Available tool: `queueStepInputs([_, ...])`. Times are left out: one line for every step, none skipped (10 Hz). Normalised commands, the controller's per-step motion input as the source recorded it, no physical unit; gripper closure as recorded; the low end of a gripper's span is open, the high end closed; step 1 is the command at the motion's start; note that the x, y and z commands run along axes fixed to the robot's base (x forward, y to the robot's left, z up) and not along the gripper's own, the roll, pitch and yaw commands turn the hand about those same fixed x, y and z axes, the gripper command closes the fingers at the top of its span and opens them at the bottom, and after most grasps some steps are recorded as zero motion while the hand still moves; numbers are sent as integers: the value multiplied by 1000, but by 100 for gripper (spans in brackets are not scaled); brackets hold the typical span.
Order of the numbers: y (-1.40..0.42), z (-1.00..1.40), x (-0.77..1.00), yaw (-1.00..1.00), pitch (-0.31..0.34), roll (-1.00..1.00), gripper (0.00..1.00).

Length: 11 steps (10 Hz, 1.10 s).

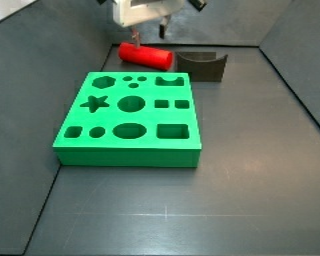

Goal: Pick up the round object. Move up. Place the round object on the fixture. Regrasp the round object. Move to above the board. Insert the round object.
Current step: Pick up the round object.

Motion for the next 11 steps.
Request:
queueStepInputs([-189,-157,-343,806,-27,0,0])
queueStepInputs([-374,-6,-237,726,-36,40,0])
queueStepInputs([-211,-49,0,586,0,129,0])
queueStepInputs([-111,-183,9,391,0,211,0])
queueStepInputs([-51,-323,143,194,44,220,0])
queueStepInputs([0,-451,9,143,13,194,0])
queueStepInputs([0,-354,0,66,0,111,0])
queueStepInputs([0,-251,0,17,0,74,0])
queueStepInputs([0,-160,0,14,0,0,0])
queueStepInputs([31,-14,0,9,0,-104,0])
queueStepInputs([0,0,0,0,0,0,0])
